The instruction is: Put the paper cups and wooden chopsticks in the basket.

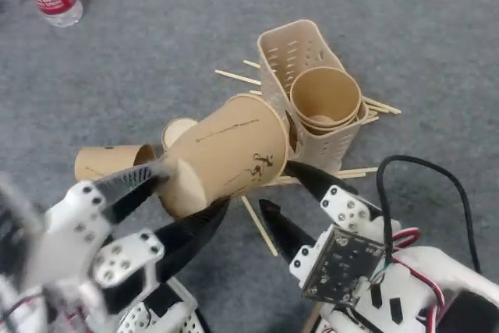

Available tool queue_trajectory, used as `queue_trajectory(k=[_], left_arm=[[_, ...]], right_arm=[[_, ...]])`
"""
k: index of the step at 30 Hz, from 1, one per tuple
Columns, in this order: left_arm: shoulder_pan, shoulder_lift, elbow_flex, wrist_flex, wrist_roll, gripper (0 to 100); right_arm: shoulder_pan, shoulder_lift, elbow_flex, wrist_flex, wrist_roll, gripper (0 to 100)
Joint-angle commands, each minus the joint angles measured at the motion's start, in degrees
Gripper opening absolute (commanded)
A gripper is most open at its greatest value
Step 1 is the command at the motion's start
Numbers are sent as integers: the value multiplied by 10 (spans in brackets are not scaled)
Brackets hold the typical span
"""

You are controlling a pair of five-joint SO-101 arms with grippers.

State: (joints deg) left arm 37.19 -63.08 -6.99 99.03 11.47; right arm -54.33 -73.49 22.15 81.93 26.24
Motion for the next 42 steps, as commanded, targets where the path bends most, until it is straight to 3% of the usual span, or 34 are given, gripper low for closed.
queue_trajectory(k=[1,13,19,23,28,30,33,35,39,42], left_arm=[[6,-35,-2,2,-1,77],[56,-39,10,11,22,77],[56,-40,108,-44,21,78],[56,-41,151,-83,21,78],[55,-42,153,-84,21,80],[35,-43,153,-81,20,99],[-37,-43,154,-62,18,227],[-94,-43,155,-47,18,295],[-173,-43,156,-41,11,307],[-185,-42,166,-42,-20,307]], right_arm=[[-1,24,-8,-20,10,155],[-9,19,-19,-21,4,155],[-102,19,-54,22,6,152],[-104,19,-55,22,10,3],[-104,18,-55,22,11,8],[-104,17,-56,22,11,8],[-95,-1,-65,23,43,8],[-53,-15,-72,23,55,8],[60,-21,-76,16,58,8],[87,-21,-71,0,57,8]])
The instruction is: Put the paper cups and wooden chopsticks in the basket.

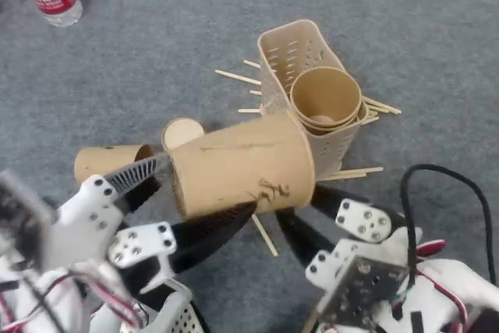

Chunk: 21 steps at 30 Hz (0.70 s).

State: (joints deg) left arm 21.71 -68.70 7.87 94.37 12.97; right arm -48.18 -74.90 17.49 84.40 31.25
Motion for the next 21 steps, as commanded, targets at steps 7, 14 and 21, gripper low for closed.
queue_trajectory(k=[7,14,21], left_arm=[[-35,14,66,3,-62,307],[-120,14,126,-31,-137,307],[-228,13,209,-104,-184,307]], right_arm=[[116,-3,-20,-73,4,8],[162,41,-24,-94,4,8],[247,100,-24,-132,8,8]])
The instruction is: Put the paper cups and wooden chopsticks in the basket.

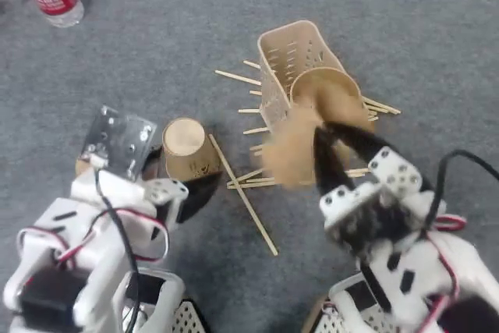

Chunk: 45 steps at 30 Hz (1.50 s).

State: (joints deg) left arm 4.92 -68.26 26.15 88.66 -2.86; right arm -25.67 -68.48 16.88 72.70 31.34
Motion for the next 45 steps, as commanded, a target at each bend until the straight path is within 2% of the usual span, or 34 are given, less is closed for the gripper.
queue_trajectory(k=[1,6,12,16,19,23,26,33,39,42,45], left_arm=[[-78,9,35,-60,-29,307],[-174,9,101,-145,-33,307],[-258,9,218,-252,-46,307],[-321,9,279,-302,-101,307],[-350,9,310,-331,-122,307],[-359,9,327,-352,-123,307],[-358,10,328,-350,-121,306],[-357,9,359,-351,-93,306],[-356,10,363,-350,-90,306],[-356,10,368,-350,-83,306],[-355,10,380,-351,-70,306]], right_arm=[[29,46,-18,-15,7,8],[82,80,-37,-17,8,8],[124,98,-79,7,9,8],[211,98,-65,36,53,8],[282,93,-35,63,51,9],[300,98,-61,213,18,10],[302,93,-70,307,25,33],[479,102,56,303,52,169],[596,111,207,301,95,169],[666,109,222,301,129,169],[728,105,231,301,198,169]])
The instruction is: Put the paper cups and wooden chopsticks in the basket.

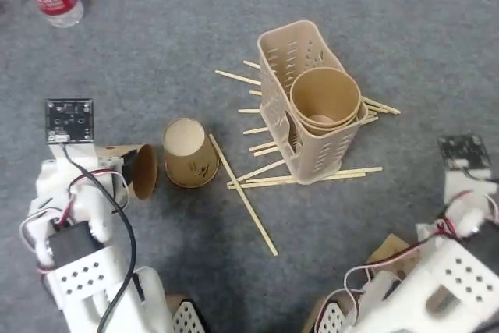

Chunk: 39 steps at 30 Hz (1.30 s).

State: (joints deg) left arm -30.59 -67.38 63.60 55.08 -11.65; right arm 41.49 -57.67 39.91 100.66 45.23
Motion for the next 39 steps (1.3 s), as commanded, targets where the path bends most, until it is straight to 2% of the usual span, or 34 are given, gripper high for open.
queue_trajectory(k=[1,6,12,23,31,35,39], left_arm=[[0,1,9,-16,18,306],[0,1,12,-15,18,306],[0,1,12,-15,18,306],[0,1,13,-14,19,306],[0,1,13,-14,19,306],[0,1,13,-14,19,306],[2,1,20,-17,19,306]], right_arm=[[73,-1,4,22,80,169],[150,2,22,21,178,169],[192,2,76,21,260,173],[187,0,194,-60,265,173],[169,-4,203,-77,265,173],[209,-4,196,-75,287,173],[252,-3,127,-60,324,173]])
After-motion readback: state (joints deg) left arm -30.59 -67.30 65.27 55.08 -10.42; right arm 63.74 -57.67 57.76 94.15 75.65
